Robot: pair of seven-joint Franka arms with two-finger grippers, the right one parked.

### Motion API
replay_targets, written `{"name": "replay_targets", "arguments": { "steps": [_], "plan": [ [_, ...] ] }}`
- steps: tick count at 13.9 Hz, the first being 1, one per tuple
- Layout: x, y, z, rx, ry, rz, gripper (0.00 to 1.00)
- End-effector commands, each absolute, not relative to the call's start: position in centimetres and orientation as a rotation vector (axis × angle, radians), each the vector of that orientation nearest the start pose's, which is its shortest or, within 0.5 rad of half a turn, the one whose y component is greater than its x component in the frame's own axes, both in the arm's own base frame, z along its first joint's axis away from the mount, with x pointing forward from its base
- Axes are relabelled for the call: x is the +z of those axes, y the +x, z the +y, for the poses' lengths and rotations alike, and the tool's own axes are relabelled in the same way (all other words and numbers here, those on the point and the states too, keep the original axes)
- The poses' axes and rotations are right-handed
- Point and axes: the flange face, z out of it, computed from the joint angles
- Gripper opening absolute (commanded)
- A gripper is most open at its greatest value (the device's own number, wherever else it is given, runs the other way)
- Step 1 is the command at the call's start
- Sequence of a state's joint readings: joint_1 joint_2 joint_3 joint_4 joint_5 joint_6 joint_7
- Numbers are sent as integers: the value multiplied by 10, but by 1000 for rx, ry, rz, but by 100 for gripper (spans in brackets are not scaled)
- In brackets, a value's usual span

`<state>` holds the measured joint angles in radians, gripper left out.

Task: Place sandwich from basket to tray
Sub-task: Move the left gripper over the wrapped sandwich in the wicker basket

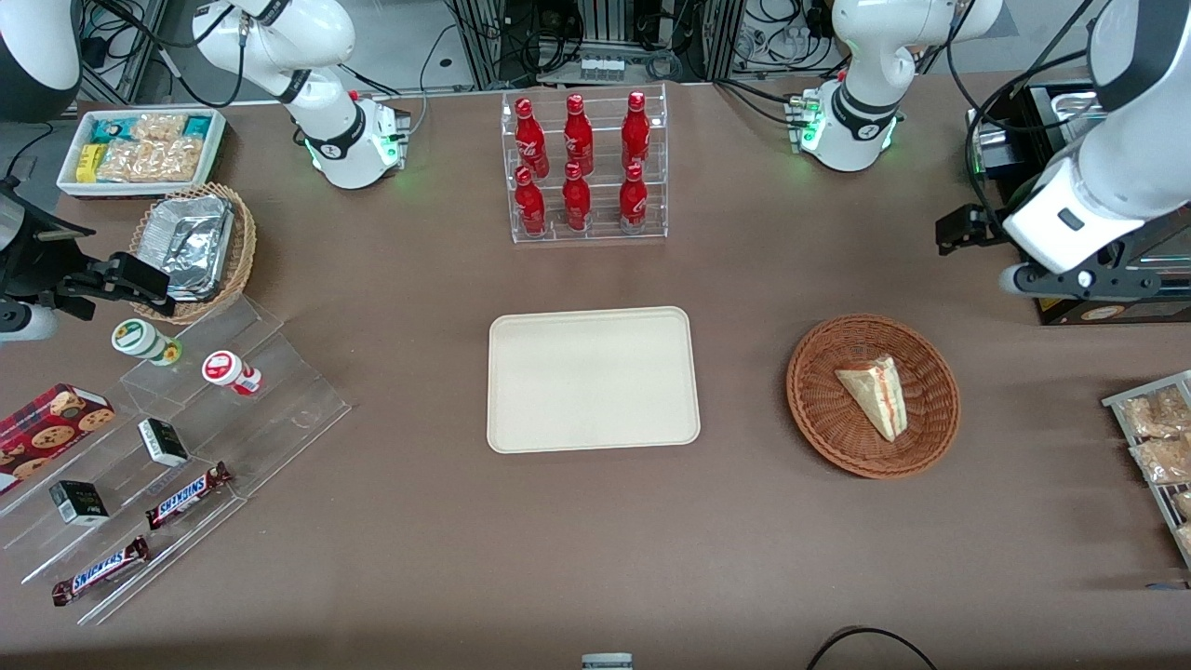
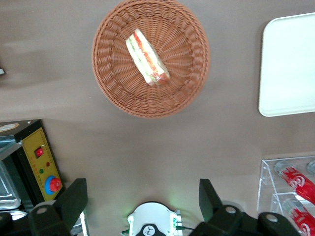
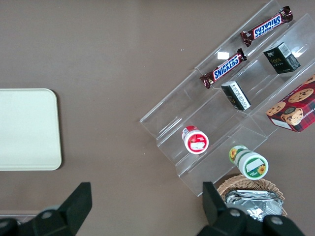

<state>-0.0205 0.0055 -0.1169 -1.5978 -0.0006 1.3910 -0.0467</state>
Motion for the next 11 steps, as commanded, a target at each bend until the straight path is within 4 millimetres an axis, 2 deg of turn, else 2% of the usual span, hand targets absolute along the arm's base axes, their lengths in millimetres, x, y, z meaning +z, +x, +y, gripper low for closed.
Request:
{"name": "replay_targets", "arguments": {
  "steps": [1,3,5,6,7,11],
  "plan": [
    [607,521,-75,365,-3119,181,100],
    [592,531,-75,350,-3117,177,100],
    [557,546,-69,396,-3109,140,100],
    [531,558,-70,443,-3101,142,100],
    [516,566,-68,432,-3088,142,100],
    [436,562,-65,366,-3096,136,100]
  ]
}}
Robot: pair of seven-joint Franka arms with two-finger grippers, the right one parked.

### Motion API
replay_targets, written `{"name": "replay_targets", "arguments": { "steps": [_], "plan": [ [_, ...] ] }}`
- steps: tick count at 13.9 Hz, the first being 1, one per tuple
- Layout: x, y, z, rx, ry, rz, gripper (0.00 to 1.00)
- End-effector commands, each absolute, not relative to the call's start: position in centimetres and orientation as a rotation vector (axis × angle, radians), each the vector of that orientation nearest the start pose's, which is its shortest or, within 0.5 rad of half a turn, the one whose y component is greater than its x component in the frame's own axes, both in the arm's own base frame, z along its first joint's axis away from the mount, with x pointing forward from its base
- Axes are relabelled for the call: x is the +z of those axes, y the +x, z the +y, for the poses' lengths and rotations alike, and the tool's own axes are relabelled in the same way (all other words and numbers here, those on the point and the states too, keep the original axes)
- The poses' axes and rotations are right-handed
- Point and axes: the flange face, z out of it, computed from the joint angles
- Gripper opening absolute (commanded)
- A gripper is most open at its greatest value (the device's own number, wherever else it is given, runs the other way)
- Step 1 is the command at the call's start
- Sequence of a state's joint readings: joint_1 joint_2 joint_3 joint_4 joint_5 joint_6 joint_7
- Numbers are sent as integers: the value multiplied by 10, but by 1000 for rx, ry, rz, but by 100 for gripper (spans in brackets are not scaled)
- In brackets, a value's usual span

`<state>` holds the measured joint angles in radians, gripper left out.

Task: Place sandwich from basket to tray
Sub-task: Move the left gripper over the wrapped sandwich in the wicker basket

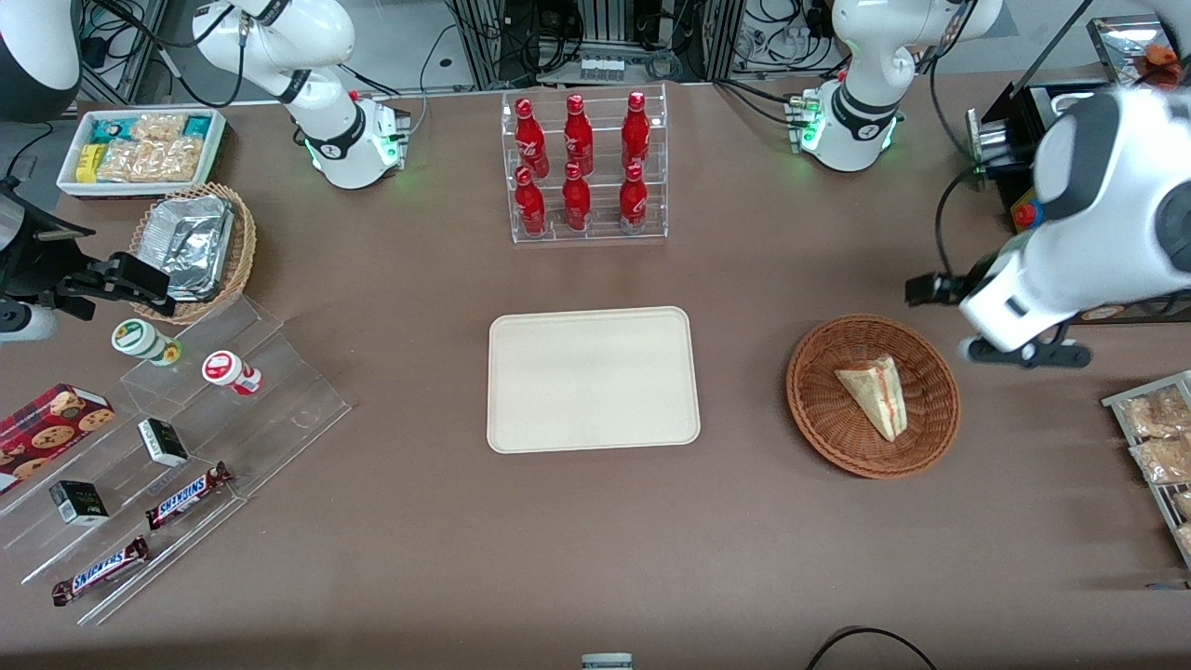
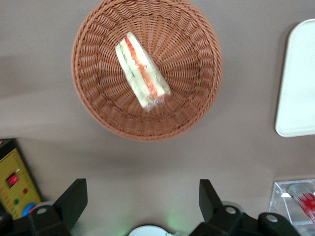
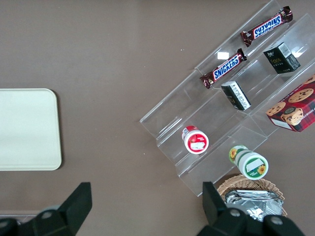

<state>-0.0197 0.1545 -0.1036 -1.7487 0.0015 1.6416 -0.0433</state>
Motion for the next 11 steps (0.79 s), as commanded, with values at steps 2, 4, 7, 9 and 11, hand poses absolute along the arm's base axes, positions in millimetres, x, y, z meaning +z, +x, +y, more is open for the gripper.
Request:
{"name": "replay_targets", "arguments": {
  "steps": [2,4,7,9,11],
  "plan": [
    [405,562,-66,298,-3109,126,100],
    [377,557,-66,219,-3119,37,100],
    [347,551,-68,118,-3121,-193,100],
    [339,553,-69,103,-3107,-360,100],
    [334,554,-69,38,-3093,-554,100]
  ]
}}
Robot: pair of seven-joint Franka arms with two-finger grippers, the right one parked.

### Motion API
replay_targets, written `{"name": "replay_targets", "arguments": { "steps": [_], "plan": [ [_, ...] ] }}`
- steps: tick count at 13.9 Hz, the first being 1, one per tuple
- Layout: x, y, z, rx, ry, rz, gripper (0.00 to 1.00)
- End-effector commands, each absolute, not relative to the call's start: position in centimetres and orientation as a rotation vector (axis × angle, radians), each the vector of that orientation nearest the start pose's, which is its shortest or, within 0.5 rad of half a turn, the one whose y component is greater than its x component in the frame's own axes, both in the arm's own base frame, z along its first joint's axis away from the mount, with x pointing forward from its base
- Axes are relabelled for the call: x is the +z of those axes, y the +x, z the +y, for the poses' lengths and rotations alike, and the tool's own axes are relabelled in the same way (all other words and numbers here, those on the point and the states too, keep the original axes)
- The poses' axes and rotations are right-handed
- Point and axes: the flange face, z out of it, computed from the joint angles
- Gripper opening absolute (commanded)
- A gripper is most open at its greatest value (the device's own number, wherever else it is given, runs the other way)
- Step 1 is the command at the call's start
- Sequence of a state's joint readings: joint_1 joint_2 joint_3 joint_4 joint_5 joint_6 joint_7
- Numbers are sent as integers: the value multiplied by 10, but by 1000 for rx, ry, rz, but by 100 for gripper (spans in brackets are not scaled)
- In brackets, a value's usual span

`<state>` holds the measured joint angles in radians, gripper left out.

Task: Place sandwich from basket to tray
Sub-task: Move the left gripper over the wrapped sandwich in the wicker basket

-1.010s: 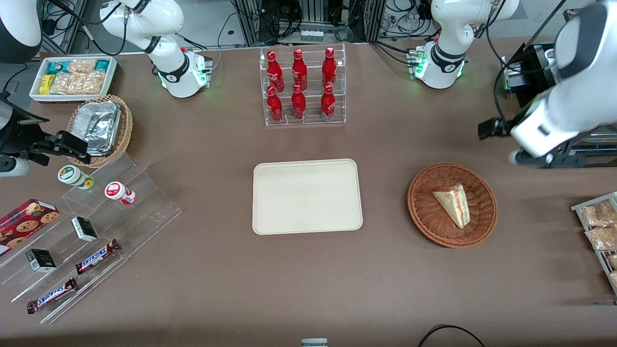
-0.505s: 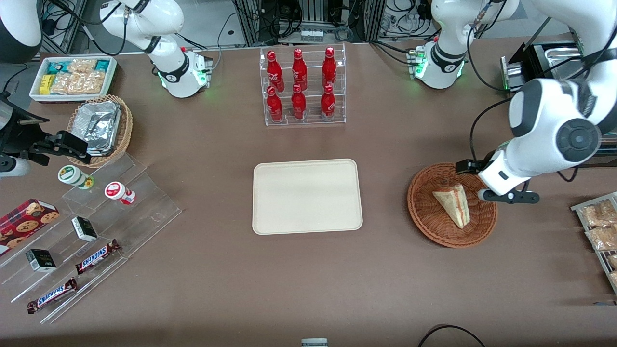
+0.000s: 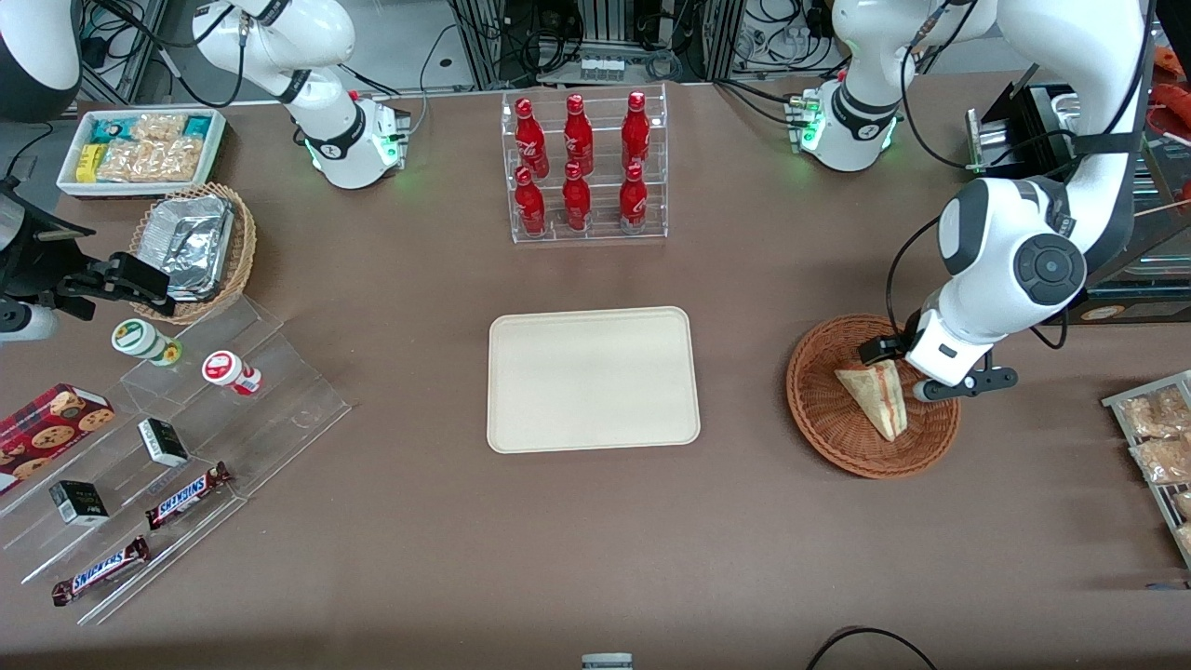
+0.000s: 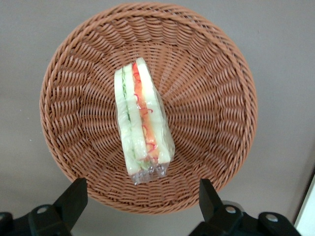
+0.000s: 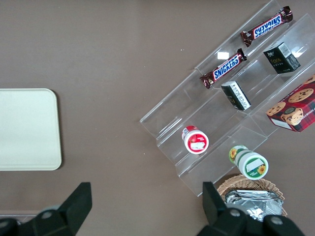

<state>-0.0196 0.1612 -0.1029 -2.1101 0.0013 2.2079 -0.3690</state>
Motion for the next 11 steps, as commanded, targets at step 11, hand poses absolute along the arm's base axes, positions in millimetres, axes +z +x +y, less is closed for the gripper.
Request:
{"name": "replay_targets", "arguments": {
  "steps": [11],
  "plan": [
    [270,551,-66,13,-3029,-875,100]
  ]
}}
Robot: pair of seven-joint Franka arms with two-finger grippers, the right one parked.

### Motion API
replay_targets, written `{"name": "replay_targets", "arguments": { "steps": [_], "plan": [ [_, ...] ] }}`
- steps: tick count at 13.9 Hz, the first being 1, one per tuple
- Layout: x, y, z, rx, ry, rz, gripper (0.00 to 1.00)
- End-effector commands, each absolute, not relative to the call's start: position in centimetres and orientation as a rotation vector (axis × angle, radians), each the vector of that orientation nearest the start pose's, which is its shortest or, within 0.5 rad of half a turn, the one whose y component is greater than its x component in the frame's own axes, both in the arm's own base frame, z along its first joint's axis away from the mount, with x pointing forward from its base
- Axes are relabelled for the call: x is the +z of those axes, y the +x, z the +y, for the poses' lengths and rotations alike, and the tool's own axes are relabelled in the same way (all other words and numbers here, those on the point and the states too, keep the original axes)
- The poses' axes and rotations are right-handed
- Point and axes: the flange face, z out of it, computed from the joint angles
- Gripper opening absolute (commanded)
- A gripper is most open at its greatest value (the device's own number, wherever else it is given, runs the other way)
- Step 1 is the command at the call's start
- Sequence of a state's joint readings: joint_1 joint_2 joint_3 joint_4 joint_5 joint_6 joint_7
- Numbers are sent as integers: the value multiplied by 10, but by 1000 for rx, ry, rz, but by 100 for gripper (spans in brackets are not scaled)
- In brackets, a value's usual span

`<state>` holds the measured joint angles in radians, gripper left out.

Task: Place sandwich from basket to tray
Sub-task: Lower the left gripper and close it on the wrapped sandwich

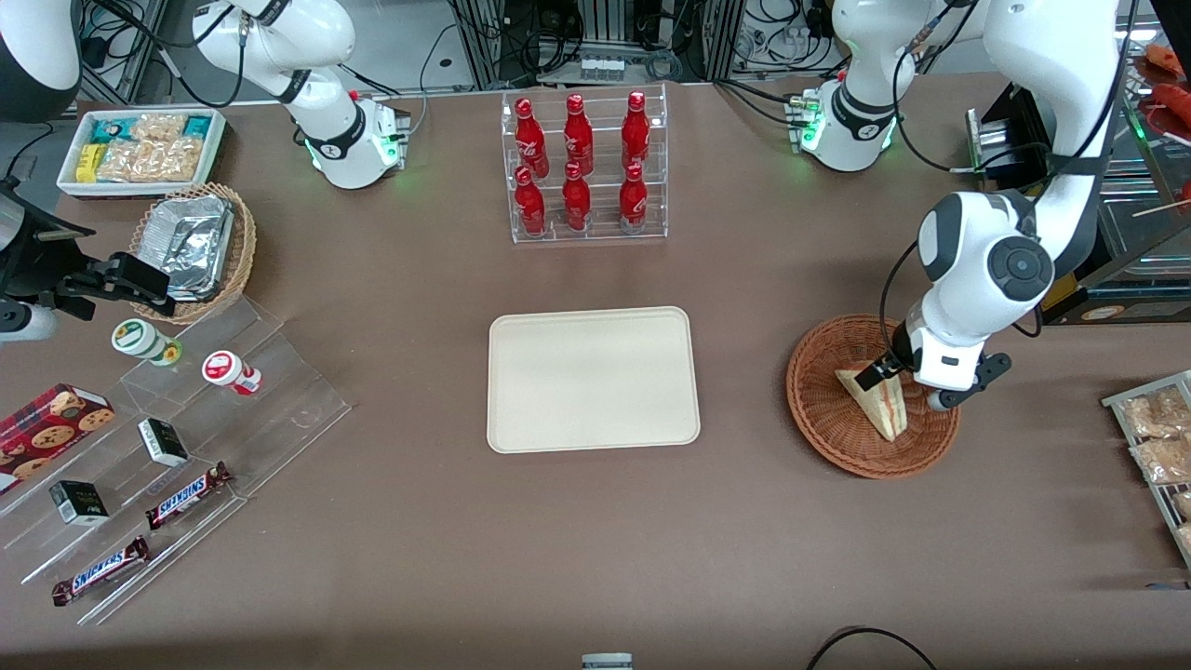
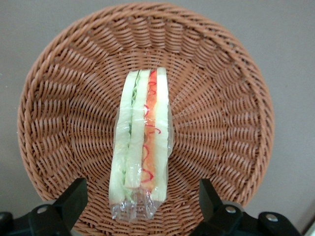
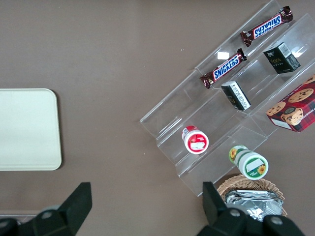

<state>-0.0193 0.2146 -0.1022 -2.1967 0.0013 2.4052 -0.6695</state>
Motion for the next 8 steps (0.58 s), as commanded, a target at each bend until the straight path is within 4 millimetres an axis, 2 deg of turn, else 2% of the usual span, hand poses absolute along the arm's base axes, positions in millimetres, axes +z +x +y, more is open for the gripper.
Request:
{"name": "replay_targets", "arguments": {
  "steps": [1,3,4,6,8],
  "plan": [
    [265,551,-65,16,-3029,-875,100],
    [258,550,-65,30,-3027,-874,100],
    [257,551,-64,31,-3024,-876,91],
    [259,550,-62,21,-3024,-849,1],
    [268,550,-63,13,-3016,-807,0]
  ]
}}
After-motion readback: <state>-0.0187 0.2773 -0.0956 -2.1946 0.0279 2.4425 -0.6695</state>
